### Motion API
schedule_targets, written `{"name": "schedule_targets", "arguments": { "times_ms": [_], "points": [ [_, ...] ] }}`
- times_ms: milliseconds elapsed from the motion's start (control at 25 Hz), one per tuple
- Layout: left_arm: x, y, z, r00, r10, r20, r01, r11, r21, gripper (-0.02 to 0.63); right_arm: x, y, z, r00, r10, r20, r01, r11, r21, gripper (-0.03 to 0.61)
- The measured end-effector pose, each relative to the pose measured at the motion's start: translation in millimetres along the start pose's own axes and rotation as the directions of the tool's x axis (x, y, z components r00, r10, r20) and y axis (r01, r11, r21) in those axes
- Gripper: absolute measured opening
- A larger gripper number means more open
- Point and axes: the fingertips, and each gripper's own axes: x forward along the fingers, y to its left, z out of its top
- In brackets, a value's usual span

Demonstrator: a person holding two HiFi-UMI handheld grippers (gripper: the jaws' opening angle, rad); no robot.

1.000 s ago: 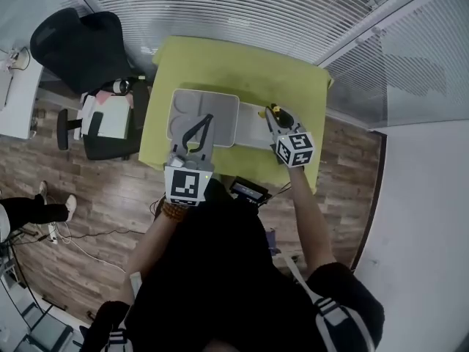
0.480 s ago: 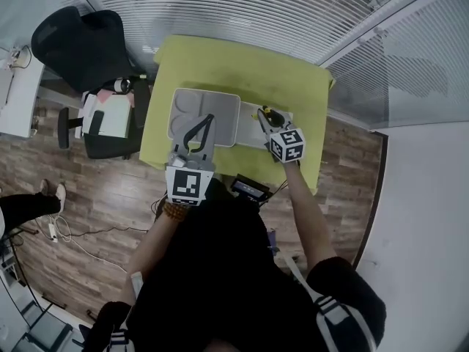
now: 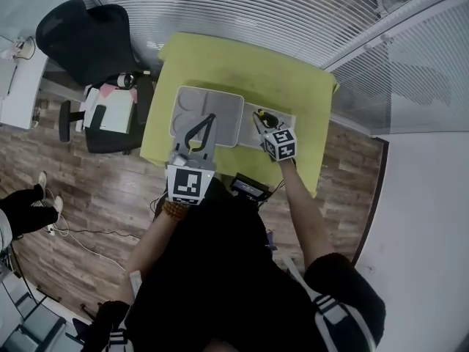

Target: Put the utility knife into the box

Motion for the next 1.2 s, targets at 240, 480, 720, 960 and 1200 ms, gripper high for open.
{"name": "schedule_targets", "arguments": {
  "times_ms": [240, 480, 720, 960, 1200],
  "points": [
    [0, 1, -2, 1.0, -0.002, -0.005, 0.002, 1.0, -0.003, 0.011, 8, 1, -6, 1.0, -0.001, -0.025, 0.001, 1.0, -0.009, 0.066],
    [1, 0, -3, 1.0, -0.009, -0.003, 0.009, 1.0, -0.001, 0.011, 2, -11, -17, 0.998, -0.033, -0.055, 0.034, 0.999, 0.015, 0.067],
    [1, -2, -2, 1.0, -0.024, 0.002, 0.024, 1.0, -0.003, 0.011, -8, -15, -35, 0.993, -0.057, -0.1, 0.061, 0.998, 0.031, 0.067],
    [1, -4, -5, 0.999, -0.037, -0.001, 0.037, 0.999, -0.003, 0.011, -13, -14, -55, 0.985, -0.064, -0.161, 0.068, 0.998, 0.018, 0.067],
    [-2, -7, -5, 0.999, -0.045, 0.001, 0.045, 0.999, -0.002, 0.011, -14, -16, -67, 0.974, -0.068, -0.218, 0.062, 0.997, -0.036, 0.067]
  ]
}}
